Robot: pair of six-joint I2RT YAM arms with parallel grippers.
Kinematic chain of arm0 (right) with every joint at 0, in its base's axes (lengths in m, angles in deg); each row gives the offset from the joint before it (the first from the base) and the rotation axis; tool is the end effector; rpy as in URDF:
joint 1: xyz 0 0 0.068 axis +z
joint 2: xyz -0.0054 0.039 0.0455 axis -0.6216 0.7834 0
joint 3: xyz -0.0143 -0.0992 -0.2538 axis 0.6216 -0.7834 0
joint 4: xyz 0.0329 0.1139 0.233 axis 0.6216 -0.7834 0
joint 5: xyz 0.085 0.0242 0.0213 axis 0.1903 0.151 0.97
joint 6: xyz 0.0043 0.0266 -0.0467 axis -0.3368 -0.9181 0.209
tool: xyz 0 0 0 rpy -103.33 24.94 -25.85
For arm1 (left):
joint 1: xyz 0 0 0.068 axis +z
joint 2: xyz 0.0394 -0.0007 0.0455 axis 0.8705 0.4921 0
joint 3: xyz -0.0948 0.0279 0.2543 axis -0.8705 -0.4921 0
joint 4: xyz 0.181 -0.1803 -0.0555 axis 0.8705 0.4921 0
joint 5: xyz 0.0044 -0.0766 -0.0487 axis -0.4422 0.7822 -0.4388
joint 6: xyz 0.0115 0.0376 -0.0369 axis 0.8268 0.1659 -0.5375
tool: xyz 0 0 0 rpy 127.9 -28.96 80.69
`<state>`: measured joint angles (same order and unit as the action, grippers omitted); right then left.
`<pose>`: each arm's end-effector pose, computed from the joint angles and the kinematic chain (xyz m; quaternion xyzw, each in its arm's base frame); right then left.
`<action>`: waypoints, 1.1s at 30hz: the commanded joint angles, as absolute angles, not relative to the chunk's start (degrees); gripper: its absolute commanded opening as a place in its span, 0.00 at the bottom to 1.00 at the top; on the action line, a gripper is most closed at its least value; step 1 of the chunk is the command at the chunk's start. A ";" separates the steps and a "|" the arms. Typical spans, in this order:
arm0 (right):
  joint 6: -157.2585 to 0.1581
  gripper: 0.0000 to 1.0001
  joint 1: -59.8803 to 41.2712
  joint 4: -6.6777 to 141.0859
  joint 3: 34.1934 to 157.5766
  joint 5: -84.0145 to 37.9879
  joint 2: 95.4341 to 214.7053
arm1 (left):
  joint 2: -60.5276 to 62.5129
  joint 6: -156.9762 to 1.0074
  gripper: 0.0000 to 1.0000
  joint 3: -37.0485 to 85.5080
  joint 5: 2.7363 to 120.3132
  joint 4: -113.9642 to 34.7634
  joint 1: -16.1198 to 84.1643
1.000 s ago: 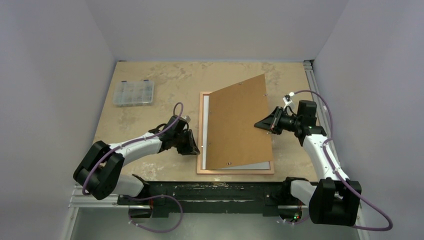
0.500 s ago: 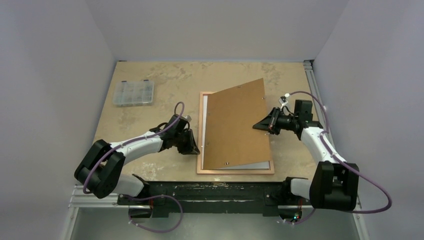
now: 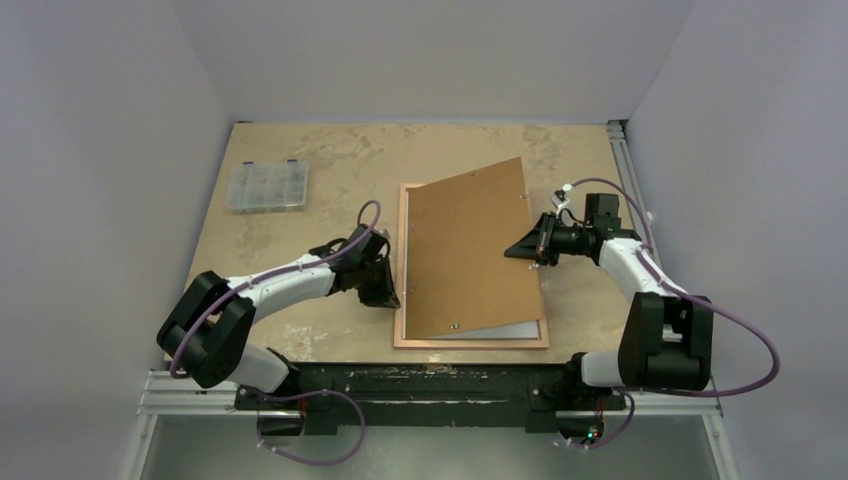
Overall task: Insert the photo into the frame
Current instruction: Place the photo frame item in the photo frame.
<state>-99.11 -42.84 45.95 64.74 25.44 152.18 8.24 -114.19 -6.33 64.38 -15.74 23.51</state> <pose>0.2577 0.0098 0.2085 0.0969 0.8489 0.4922 0.1667 0.2037 -0.1620 0.1629 -0.0682 0.9653 -0.2273 0.1093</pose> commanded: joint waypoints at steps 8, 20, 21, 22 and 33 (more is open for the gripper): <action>-93.80 0.00 -42.72 45.01 67.47 26.47 155.18 | 13.48 -111.16 0.07 -6.88 53.44 -10.33 21.69; -95.17 0.00 -40.84 49.04 63.83 24.51 157.87 | 14.48 -110.53 0.06 -4.57 50.74 -7.49 20.92; -95.65 0.00 -40.54 49.46 63.56 23.98 157.70 | 14.59 -110.60 0.06 -4.39 50.53 -7.30 20.77; -95.84 0.00 -40.32 49.75 63.36 23.70 157.67 | 14.66 -110.60 0.06 -4.16 50.49 -7.15 20.66; -93.78 0.25 -39.93 48.86 61.30 18.60 156.76 | 16.07 -111.10 0.06 -2.05 49.67 -5.39 19.30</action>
